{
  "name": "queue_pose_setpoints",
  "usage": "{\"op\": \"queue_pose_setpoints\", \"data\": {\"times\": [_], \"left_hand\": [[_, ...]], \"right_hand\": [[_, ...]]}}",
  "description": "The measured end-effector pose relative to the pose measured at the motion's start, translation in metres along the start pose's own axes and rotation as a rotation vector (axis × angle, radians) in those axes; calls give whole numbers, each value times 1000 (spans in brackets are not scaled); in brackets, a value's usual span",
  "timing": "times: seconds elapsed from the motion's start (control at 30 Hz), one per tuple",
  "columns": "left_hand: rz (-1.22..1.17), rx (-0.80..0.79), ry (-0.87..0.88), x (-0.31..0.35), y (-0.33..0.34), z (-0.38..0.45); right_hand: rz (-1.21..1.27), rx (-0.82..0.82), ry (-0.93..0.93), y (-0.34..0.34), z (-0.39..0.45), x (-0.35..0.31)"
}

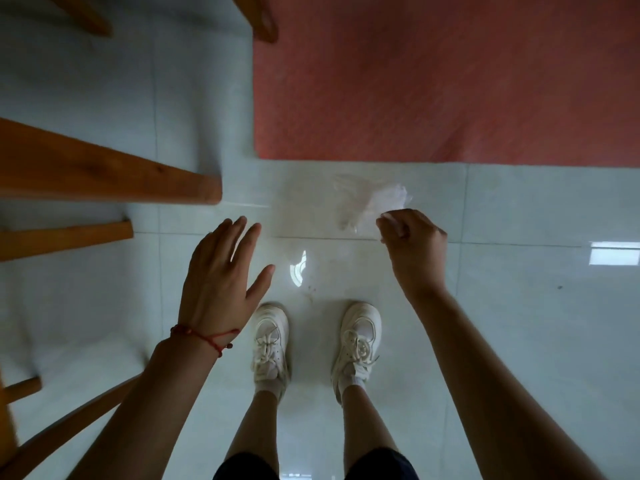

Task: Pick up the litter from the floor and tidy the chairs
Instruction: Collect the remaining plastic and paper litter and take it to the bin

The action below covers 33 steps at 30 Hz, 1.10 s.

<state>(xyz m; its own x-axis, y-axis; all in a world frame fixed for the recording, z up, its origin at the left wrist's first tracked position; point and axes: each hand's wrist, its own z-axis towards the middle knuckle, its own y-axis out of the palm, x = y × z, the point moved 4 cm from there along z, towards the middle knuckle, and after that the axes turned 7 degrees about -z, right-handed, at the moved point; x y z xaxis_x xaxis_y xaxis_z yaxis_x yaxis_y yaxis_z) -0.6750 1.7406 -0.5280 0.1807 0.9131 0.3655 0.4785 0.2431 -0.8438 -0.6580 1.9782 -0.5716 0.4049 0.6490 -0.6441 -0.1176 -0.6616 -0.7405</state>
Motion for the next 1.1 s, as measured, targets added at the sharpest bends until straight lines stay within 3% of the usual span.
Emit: {"op": "queue_pose_setpoints", "data": {"times": [0.23,0.43,0.87,1.1], "left_hand": [[-1,91,24,76,-89,2],[-18,132,79,120,-134,31],[10,104,95,122,-194,195],[30,163,65,122,-236,274]], "right_hand": [[-65,78,-191,-128,15,-68],[-107,155,-242,-193,40,-91],[-193,112,-258,-208,206,-122],[-183,107,-331,-207,308,-160]]}}
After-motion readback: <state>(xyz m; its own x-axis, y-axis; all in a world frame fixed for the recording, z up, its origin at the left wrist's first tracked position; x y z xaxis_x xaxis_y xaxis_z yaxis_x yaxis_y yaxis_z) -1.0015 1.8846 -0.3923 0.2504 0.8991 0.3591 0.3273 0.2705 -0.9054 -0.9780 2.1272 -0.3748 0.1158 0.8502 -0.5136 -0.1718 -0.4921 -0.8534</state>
